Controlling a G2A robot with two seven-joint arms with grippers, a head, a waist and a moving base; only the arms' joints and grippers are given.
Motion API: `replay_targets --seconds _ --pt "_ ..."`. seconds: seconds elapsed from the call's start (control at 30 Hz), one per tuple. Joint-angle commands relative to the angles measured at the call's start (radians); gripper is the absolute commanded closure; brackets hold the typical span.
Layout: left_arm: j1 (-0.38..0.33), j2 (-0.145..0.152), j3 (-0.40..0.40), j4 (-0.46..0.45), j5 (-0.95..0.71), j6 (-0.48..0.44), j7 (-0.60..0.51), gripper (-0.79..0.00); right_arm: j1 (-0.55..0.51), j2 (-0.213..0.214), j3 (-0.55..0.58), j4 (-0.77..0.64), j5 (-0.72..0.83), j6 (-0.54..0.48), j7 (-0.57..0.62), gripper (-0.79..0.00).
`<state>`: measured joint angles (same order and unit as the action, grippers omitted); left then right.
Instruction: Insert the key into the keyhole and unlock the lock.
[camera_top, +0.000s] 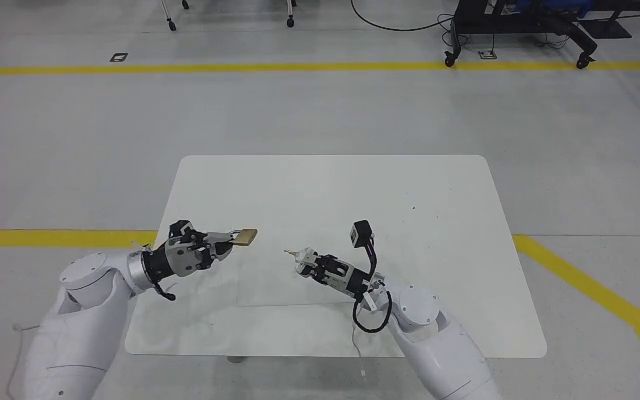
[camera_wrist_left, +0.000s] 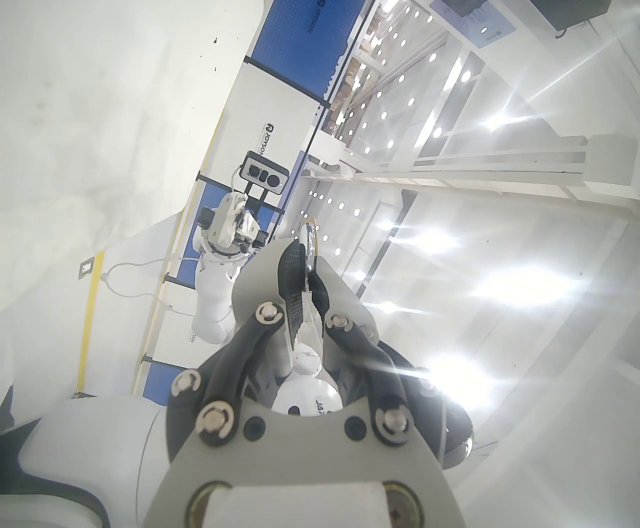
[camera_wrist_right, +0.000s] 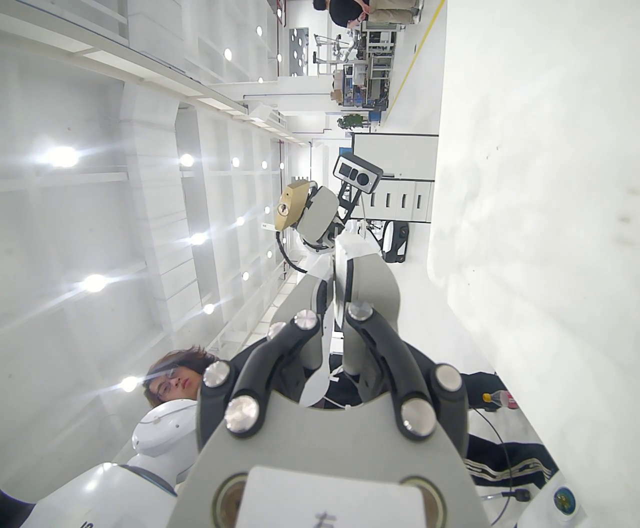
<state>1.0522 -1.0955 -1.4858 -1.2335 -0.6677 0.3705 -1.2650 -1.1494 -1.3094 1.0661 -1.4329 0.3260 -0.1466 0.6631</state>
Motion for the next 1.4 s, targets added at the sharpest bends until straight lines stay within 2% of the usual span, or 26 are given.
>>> replay_targets --seconds 0.0,0.07,0.2,0.3,0.6,0.87,1.37 --pt "0.006 0.000 0.004 -0.011 0.005 -0.009 0.008 0.000 0.000 0.000 0.000 0.000 0.000 0.000 0.000 0.000" --pt "0.032 0.002 0.016 -0.061 0.038 -0.040 0.010 0.000 -0.007 -0.001 0.003 -0.002 -0.001 -0.002 -0.039 0.000" --pt "0.077 0.007 0.020 -0.137 0.032 -0.059 -0.010 0.000 -0.016 -0.011 0.000 0.001 -0.037 -0.037 -0.204 0.000" --pt "0.098 0.009 0.023 -0.176 0.014 -0.066 -0.009 0.000 -0.017 -0.018 -0.014 0.000 -0.019 -0.061 -0.236 0.000" --pt "0.116 0.010 0.058 -0.228 -0.002 -0.081 0.022 0.000 -0.001 -0.030 -0.047 -0.010 0.017 -0.102 -0.178 0.000" --pt "0.114 0.007 0.092 -0.220 -0.005 -0.093 0.098 0.000 -0.008 -0.036 -0.065 -0.034 -0.046 -0.115 -0.217 0.000" --pt "0.117 0.008 0.124 -0.227 -0.014 -0.113 0.157 0.000 -0.033 -0.032 -0.072 -0.096 -0.123 -0.093 -0.173 0.000"
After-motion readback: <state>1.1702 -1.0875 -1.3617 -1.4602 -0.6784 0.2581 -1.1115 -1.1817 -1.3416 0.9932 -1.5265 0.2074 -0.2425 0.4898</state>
